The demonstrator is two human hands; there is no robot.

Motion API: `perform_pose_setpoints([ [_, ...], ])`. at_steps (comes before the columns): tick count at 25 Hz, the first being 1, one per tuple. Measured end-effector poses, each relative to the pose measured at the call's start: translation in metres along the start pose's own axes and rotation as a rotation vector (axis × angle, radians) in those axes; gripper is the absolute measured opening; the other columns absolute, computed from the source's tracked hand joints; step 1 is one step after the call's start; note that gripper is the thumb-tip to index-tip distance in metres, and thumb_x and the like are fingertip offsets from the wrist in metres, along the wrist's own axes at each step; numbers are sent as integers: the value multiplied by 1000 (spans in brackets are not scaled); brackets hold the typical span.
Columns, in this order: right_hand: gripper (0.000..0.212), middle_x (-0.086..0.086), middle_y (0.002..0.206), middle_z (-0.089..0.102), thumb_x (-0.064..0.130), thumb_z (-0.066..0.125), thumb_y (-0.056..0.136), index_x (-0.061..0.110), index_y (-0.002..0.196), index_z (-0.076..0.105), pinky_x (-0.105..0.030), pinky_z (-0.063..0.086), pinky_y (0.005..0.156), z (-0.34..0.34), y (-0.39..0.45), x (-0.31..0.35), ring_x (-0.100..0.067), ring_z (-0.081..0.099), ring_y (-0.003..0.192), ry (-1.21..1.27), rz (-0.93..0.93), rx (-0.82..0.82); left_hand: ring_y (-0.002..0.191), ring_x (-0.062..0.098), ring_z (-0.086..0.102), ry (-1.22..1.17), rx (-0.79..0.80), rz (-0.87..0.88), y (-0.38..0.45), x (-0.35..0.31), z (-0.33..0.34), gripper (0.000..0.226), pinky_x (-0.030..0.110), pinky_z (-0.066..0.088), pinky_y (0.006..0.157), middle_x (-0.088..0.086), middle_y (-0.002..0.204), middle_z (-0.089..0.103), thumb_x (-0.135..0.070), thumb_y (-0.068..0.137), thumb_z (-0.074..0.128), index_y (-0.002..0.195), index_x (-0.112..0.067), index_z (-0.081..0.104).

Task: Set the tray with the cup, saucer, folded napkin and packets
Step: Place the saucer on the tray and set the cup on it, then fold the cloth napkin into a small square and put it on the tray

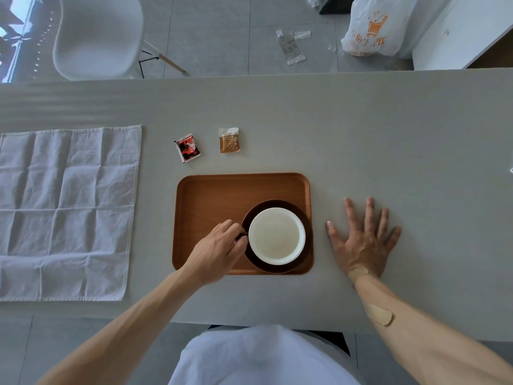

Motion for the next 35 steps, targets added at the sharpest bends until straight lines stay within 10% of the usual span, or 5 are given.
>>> perform_pose_setpoints([
  [12,71,7,163,-9,77,27,85,55,146,-1,-60,-6,115,11,6,-3,-28,-12,148,-63,-47,193,93,2,63,-400,-152,-246,-25,17,2,35,18,53,74,-14,102,64,-45,95,52,125,-27,51],
  [19,57,-5,159,26,28,61,89,23,143,43,-38,34,112,-19,-59,-33,-29,32,141,-6,-245,311,92,4,61,-394,-164,-268,-71,19,11,31,18,51,75,-13,102,64,-34,96,57,126,-25,53],
  [35,40,6,123,66,43,47,86,35,124,60,-30,49,92,4,-267,129,-18,61,109,-154,-584,488,101,16,61,-64,28,-536,-303,125,-12,31,32,51,90,-4,113,67,-45,90,55,114,-28,63],
])
Point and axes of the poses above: each hand's wrist, its own y-axis towards the middle knuckle, its own z-axis out of the palm, x = y × z, the point moved 10 cm from there along y, towards the middle knuckle
